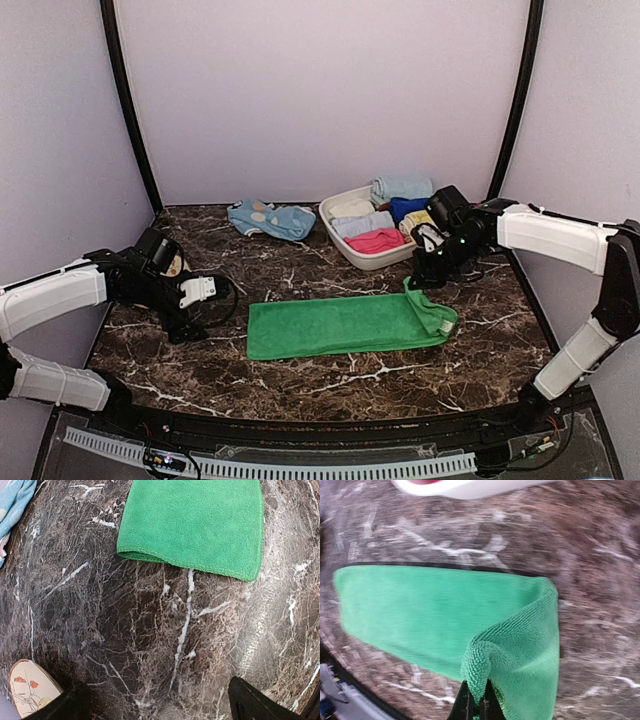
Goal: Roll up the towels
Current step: Fold the towel at the center of the board.
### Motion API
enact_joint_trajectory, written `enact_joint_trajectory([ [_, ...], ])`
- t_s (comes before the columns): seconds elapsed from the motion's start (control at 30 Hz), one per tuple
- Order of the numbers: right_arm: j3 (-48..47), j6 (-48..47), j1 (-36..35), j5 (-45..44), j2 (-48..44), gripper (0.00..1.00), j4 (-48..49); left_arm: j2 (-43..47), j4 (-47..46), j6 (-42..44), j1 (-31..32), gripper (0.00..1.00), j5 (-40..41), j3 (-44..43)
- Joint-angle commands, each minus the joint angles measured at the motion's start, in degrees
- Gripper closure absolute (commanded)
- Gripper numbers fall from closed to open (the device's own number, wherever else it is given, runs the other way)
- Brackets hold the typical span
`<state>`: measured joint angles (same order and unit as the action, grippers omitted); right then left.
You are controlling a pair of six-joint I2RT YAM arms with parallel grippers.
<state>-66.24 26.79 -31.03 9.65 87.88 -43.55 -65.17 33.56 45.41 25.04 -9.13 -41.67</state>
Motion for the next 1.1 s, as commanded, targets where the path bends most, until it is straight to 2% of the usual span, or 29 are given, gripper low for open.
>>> enact_joint_trajectory([
  [0.0,-4.06,6.01,-4.07,8.78,2.21,1.0,6.04,0.21,2.13,0.88,-0.91,0.01,0.19,-1.45],
  [0.47,-18.38,9.87,-14.8,13.78,17.51,1.0,9.9,0.7,1.69,1.48,-1.89,0.01,1.31,-0.6],
  [0.83,-26.45,14.58,-18.25,15.89,24.69,1.0,13.9,0.95,1.6,1.41,-1.97,0.01,1.43,-0.33],
  [1.07,-28.17,16.65,-18.89,16.3,27.94,1.0,15.93,1.25,1.72,1.47,-2.03,0.01,1.39,-0.42],
])
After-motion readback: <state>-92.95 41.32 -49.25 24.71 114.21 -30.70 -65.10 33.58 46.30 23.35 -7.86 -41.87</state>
